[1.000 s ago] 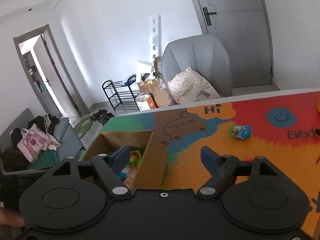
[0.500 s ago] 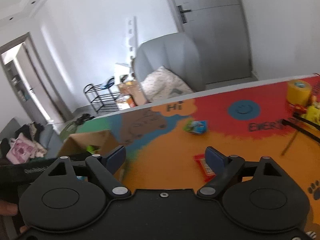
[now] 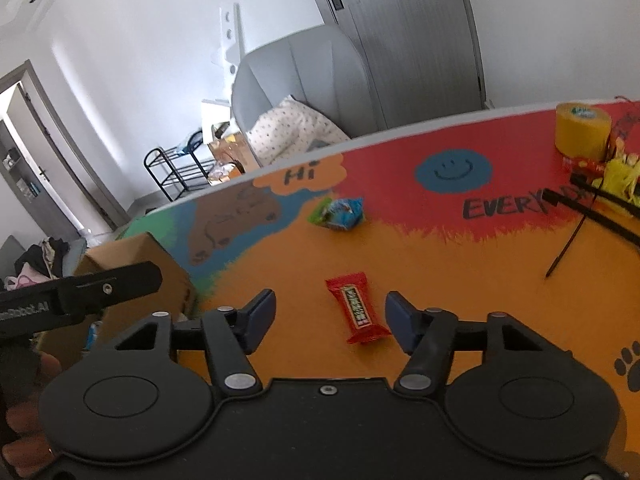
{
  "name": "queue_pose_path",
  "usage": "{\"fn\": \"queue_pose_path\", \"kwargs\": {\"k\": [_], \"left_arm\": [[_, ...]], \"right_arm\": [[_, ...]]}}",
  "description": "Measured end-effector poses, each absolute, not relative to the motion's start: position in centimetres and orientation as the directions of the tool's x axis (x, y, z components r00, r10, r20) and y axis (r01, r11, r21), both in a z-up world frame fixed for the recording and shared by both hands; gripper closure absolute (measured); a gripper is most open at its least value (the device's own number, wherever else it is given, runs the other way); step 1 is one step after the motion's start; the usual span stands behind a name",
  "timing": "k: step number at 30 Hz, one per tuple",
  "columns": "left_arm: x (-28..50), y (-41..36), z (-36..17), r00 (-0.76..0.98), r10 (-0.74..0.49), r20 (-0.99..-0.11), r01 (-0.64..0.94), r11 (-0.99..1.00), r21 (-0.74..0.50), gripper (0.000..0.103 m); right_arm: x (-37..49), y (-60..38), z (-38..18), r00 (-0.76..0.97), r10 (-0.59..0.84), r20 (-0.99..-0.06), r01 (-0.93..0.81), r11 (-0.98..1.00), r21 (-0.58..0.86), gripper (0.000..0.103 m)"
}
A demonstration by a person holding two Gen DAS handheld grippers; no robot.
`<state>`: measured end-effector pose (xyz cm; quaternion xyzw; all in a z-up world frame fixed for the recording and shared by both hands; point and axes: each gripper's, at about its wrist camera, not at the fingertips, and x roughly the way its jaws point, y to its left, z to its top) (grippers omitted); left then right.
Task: Organize snacks
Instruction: 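Move both open tools back toward the red candy bar and wrapped snack, then grasp the red candy bar with the right gripper while the left grasps the blue-green snack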
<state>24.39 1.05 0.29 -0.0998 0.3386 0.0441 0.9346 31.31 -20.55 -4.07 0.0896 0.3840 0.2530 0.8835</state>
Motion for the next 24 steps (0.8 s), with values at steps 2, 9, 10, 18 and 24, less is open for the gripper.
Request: {"fn": "queue_pose_path", "kwargs": {"k": [2,9,10,18,24], "left_arm": [[25.0,0.6,0.1,0.764,0.012,-0.646,-0.146,0.977,-0.154,0.009],[27.1,-0.3,-1.2,0.737,0.012,-0.676,-0.147,0.979,-0.143,0.016],[27.3,-0.4,-1.3,0.733,0.011,-0.680,-0.146,0.979,-0.143,0.016],[29.8,-1.2,-2.4,0.715,0.018,-0.699,-0.152,0.980,-0.131,0.016],[31.9,-2.2,-3.2,0.708,0.016,-0.706,-0.145,0.982,-0.124,0.016]], "right_arm": [[31.9,-20.5,-4.8,0.568,0.518,-0.639,-0.376,0.854,0.358,0.045],[33.3,-19.3,-7.5,0.528,0.518,-0.673,-0.386,0.852,0.353,0.054],[33.5,-19.2,-7.8,0.530,0.512,-0.676,-0.383,0.856,0.348,0.055],[34.6,-19.2,-9.1,0.540,0.493,-0.682,-0.388,0.865,0.318,0.085],[35.4,-20.9,-9.1,0.564,0.480,-0.672,-0.352,0.876,0.331,0.086]]}}
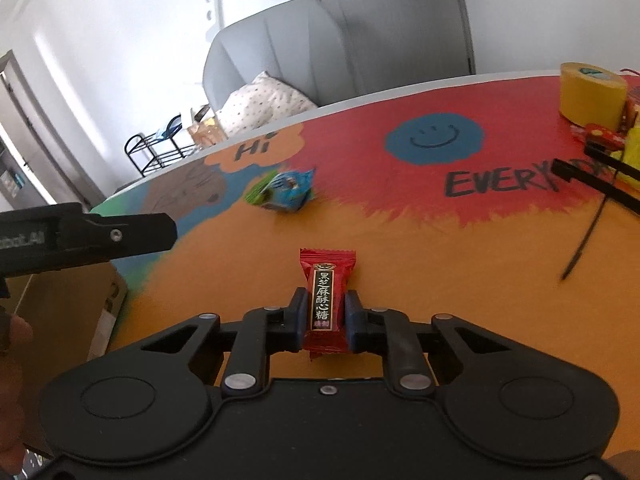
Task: Organize snacks
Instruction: 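Grasp the red candy bar with the right gripper while the left grasps the blue-green snack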
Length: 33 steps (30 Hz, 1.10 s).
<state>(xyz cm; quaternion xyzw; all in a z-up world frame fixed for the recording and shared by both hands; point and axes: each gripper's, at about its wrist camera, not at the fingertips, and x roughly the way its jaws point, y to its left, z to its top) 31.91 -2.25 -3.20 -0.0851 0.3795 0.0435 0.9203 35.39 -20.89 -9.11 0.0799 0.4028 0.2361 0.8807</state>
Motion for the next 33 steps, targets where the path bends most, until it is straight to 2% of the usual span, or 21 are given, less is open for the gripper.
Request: {"fn": "queue_pose_path", "kwargs": {"k": [19,29,33], "left_arm": [[38.5,-5.0,-6.5,0.719,-0.006,-0.695,-0.135,0.980,-0.147,0.016],[40.9,-5.7,-9.1,0.716,0.010,-0.698,-0.161,0.975,-0.151,0.016],[41.1,-6.1,-9.5,0.726,0.021,-0.687,-0.165,0.976,-0.143,0.016]], "right_arm": [[37.3,-25.3,-9.2,0.631,0.384,-0.674,-0.242,0.923,0.299,0.085],[38.5,-25.3,-9.3,0.651,0.360,-0.669,-0.231,0.933,0.278,0.073],[38.6,-24.7,-9.3,0.661,0.341,-0.668,-0.238,0.940,0.245,0.073]]}}
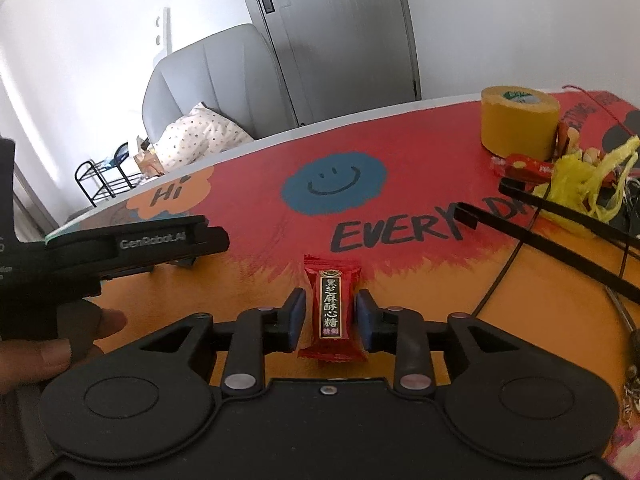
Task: Organize snacks
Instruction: 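Grasp the red candy bar with the right gripper while the left grasps the blue-green snack, then carry the red candy bar and blue-green snack with both grippers over the box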
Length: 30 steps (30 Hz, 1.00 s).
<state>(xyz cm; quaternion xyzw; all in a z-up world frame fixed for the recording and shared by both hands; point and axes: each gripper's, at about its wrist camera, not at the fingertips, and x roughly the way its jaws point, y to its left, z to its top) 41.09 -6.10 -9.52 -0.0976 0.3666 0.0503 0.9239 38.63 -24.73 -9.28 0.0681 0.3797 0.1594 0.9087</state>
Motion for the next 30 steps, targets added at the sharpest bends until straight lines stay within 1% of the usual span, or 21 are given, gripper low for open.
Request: {"fn": "queue_pose_path", "kwargs": {"k": [1,2,3,6,8,20,30], "left_arm": [[41.1,-6.2,-9.5,0.729,0.023,-0.684,-0.160,0.978,-0.137,0.017],[41.0,-6.3,-9.5,0.732,0.022,-0.681,-0.155,0.979,-0.135,0.025],[40.8,-6.3,-9.5,0.736,0.026,-0.676,-0.153,0.980,-0.130,0.038],[40.3,-6.0,-9.3,0.739,0.011,-0.674,-0.145,0.979,-0.142,0.056],[40.0,-5.8,-9.1,0.734,-0.004,-0.679,-0.138,0.978,-0.154,0.069],[34.7,-6.0,-5.4,0.762,-0.066,-0.644,-0.089,0.975,-0.205,0.070],[30.2,-5.3,-2.7,0.780,-0.082,-0.620,-0.069,0.974,-0.216,0.070]], "right_arm": [[38.6,-24.6,-9.3,0.663,0.337,-0.668,-0.240,0.942,0.236,0.073],[38.6,-24.5,-9.3,0.666,0.331,-0.669,-0.240,0.944,0.227,0.078],[38.6,-24.5,-9.3,0.667,0.324,-0.671,-0.240,0.946,0.217,0.084],[38.5,-24.8,-9.3,0.656,0.358,-0.664,-0.260,0.934,0.246,0.085],[37.9,-24.8,-9.3,0.665,0.351,-0.659,-0.261,0.936,0.235,0.085],[34.0,-25.2,-6.9,0.695,0.366,-0.619,-0.266,0.931,0.251,0.085],[30.9,-24.9,-4.2,0.730,0.368,-0.575,-0.271,0.929,0.251,0.085]]}}
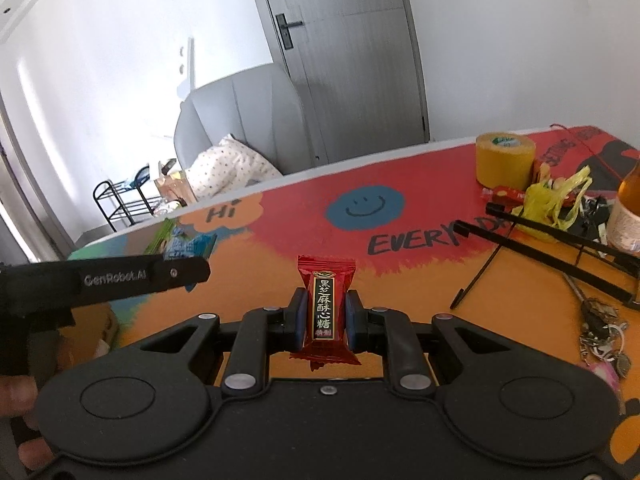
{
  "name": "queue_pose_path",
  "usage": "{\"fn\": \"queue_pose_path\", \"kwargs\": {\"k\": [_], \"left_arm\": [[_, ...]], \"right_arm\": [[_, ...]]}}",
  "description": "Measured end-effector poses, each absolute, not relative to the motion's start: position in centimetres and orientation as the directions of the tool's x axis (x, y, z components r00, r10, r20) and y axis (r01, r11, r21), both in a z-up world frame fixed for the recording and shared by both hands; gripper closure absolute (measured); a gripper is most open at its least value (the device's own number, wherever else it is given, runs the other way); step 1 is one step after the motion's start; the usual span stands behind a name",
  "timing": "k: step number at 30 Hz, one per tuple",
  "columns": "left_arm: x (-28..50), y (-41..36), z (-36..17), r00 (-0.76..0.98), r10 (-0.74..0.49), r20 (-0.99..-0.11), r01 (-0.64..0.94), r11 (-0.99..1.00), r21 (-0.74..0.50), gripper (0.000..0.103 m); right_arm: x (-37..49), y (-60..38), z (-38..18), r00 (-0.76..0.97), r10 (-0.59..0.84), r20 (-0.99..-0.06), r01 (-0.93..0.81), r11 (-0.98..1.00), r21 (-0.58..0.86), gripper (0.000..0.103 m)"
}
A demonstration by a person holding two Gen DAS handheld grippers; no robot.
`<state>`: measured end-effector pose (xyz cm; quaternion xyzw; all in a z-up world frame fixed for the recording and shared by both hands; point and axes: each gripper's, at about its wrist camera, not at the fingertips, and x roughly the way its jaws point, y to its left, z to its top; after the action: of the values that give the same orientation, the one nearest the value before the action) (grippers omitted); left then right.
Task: Organize snacks
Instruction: 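Carry the red candy bar and blue-green snack with both grippers over the box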
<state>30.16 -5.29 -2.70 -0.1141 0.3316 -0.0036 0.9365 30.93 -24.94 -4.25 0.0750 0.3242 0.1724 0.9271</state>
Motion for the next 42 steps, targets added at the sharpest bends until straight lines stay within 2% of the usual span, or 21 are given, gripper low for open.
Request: {"fn": "queue_pose_path", "kwargs": {"k": [8,24,42], "left_arm": [[26.7,-4.1,-0.9,0.791,-0.095,-0.604,-0.050,0.974,-0.219,0.070],[20.4,1.3,1.5,0.802,-0.044,-0.595,-0.088,0.978,-0.192,0.070],[13.9,10.2,3.1,0.799,0.096,-0.594,-0.248,0.952,-0.180,0.070]], "right_arm": [[28.7,-23.7,-2.6,0.743,0.392,-0.543,-0.309,0.920,0.242,0.085],[25.1,-19.4,-0.3,0.735,0.459,-0.499,-0.396,0.888,0.233,0.085],[21.8,-12.0,2.3,0.679,0.569,-0.464,-0.543,0.814,0.205,0.085]]}}
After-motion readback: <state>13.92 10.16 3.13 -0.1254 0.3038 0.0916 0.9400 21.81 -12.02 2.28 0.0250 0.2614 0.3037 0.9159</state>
